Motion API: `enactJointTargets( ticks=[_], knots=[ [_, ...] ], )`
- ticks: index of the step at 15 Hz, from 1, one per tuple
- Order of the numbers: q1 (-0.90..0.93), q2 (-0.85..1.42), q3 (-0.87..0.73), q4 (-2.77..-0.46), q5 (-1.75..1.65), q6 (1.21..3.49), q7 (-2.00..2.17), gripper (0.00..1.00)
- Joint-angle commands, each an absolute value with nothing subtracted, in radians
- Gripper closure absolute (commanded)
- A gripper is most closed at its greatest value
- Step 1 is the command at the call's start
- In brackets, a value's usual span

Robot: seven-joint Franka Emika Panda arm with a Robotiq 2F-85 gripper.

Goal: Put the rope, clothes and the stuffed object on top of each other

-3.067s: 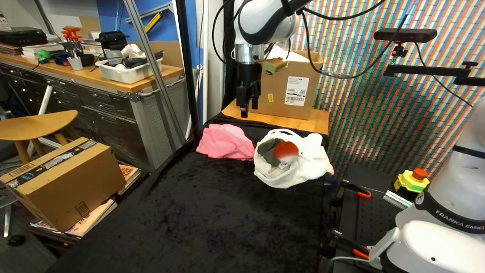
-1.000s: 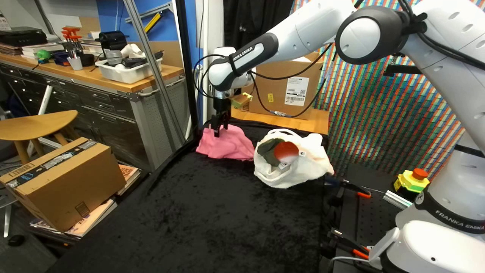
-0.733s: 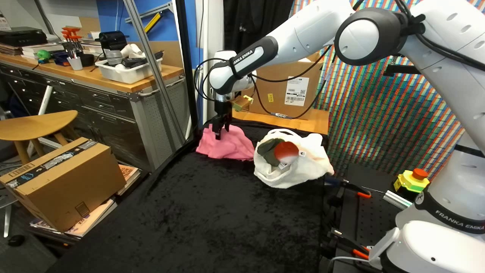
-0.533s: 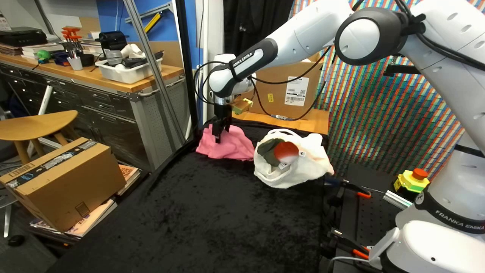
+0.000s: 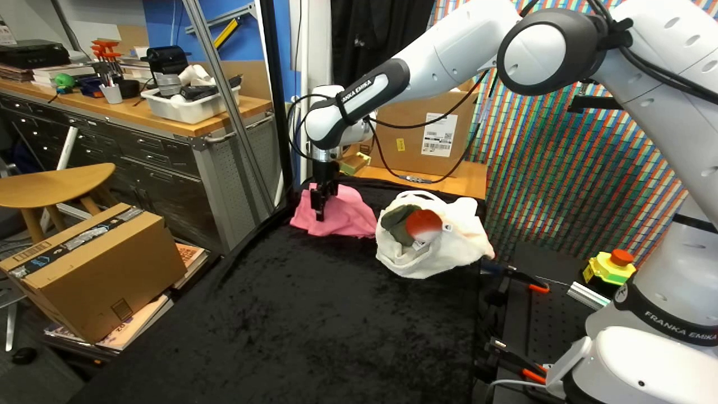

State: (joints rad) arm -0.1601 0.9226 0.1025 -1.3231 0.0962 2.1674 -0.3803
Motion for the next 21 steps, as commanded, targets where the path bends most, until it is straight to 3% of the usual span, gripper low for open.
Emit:
enactJointTargets(
  ticks=[1, 6, 9, 10, 21],
  knots=[
    [-0.171, 0.9, 0.11, -1.346, 0.109, 2.152, -0.387, 0.58],
    [-0.175, 0.878, 0.107, -1.357, 0.107, 2.11, -0.387, 0.94],
    [-0.179, 0.834, 0.111, -1.38, 0.11, 2.081, -0.398, 0.99],
    [-0.178, 0.816, 0.11, -1.389, 0.109, 2.072, -0.396, 0.94],
    [-0.172, 0.4, 0.088, -1.689, 0.121, 2.074, -0.385, 0.96]
  ],
)
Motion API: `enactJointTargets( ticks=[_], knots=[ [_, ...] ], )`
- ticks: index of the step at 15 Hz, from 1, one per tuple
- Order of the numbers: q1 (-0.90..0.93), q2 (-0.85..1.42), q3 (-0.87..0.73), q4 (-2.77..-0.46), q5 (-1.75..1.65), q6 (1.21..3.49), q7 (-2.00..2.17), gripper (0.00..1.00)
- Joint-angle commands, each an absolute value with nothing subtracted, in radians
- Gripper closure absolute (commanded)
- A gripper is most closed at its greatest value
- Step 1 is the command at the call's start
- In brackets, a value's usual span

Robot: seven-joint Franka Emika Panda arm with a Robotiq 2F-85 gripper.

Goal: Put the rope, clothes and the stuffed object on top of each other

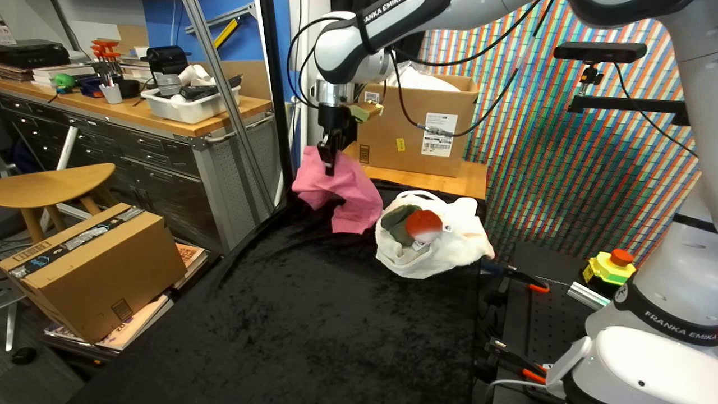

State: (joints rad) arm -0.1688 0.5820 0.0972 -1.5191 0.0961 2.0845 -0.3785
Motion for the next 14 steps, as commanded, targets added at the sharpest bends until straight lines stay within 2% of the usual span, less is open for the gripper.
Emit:
enactJointTargets(
  ticks=[1, 9, 14],
  knots=[
    [-0.172, 0.351, 0.084, -1.729, 0.126, 2.065, -0.386, 0.96],
    [-0.158, -0.048, 0.007, -2.025, 0.231, 1.938, -0.401, 0.98],
    [-0.143, -0.197, -0.067, -2.15, 0.22, 1.947, -0.376, 0.97]
  ],
)
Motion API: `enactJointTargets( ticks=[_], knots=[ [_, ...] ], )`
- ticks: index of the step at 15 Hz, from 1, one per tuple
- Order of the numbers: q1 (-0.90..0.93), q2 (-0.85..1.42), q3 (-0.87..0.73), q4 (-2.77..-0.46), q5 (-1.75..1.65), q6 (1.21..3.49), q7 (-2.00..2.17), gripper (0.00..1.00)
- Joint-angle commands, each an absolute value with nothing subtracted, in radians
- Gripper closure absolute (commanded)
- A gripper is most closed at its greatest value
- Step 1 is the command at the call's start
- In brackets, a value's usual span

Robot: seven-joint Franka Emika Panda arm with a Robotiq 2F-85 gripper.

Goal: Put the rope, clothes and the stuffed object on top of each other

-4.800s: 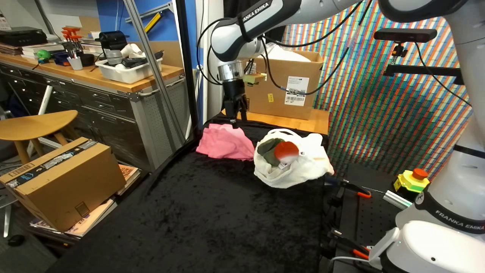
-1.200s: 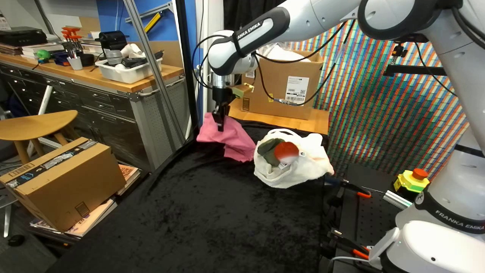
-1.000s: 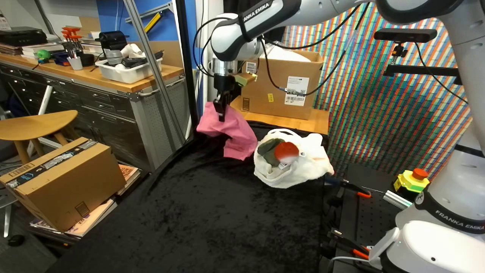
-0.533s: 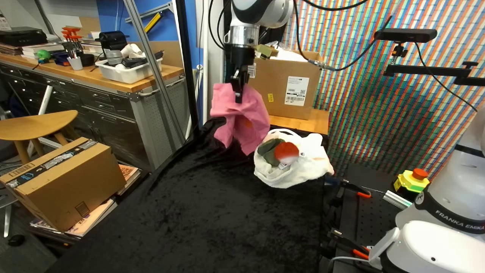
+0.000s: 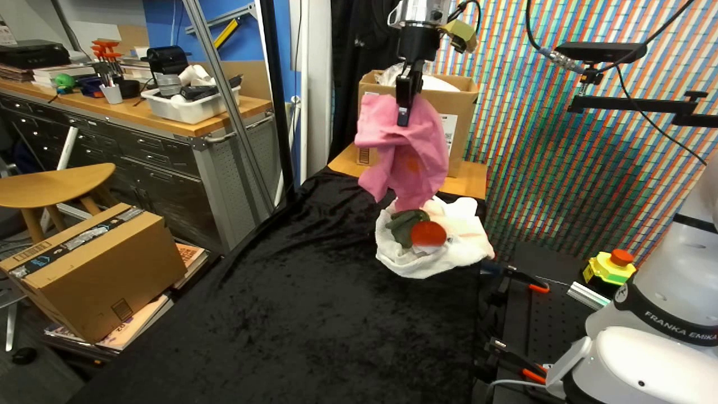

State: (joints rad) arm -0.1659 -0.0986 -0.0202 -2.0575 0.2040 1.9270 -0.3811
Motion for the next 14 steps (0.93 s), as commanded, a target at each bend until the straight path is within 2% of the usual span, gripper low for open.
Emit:
enactJointTargets(
  ticks=[1, 8, 14],
  knots=[
    [-0.142, -0.208, -0.079, -2.164, 0.217, 1.951, -0.363, 0.97],
    [-0.121, -0.113, -0.077, -2.257, 0.175, 2.143, -0.197, 0.97],
    [-0.085, 0.045, -0.066, -2.266, 0.134, 2.192, -0.094, 0.96]
  ],
)
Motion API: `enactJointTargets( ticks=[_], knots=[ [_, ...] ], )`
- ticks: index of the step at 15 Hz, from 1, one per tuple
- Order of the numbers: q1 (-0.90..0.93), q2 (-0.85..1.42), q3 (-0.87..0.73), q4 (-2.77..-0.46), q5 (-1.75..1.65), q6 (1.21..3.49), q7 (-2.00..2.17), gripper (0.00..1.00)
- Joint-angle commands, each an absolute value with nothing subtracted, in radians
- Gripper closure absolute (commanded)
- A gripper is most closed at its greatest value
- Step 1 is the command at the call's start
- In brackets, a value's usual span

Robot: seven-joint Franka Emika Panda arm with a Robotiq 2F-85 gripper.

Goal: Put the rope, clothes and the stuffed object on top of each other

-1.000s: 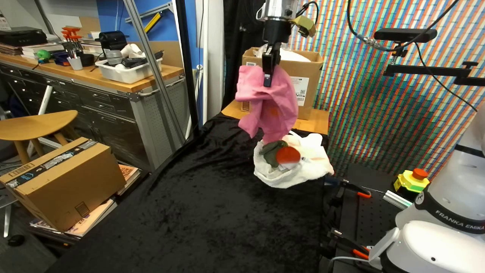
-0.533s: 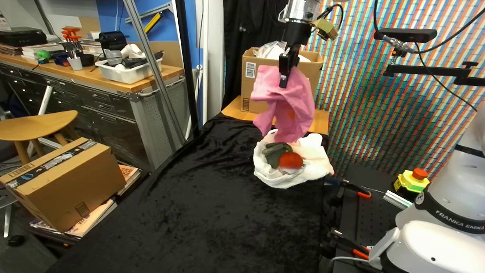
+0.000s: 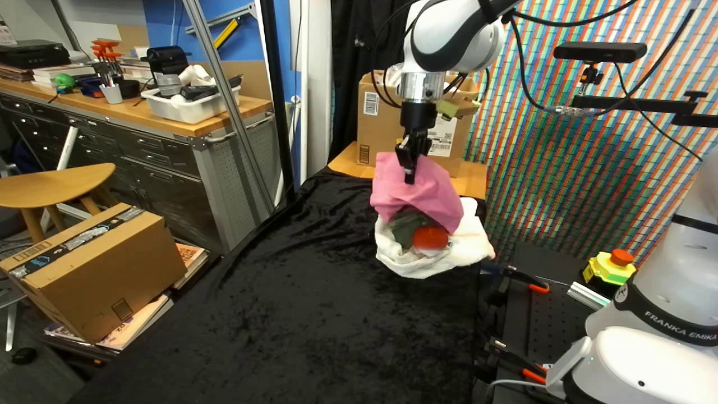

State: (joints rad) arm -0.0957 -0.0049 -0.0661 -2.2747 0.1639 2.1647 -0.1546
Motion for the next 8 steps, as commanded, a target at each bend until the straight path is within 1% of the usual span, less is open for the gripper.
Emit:
enactJointTargets(
  ticks=[1, 8],
  knots=[
    [-0.083, 0.063, -0.068, -2.268, 0.121, 2.198, -0.072, 0.96],
    [-0.084, 0.149, -0.083, -2.277, 0.041, 2.206, 0.044, 0.97]
  ],
)
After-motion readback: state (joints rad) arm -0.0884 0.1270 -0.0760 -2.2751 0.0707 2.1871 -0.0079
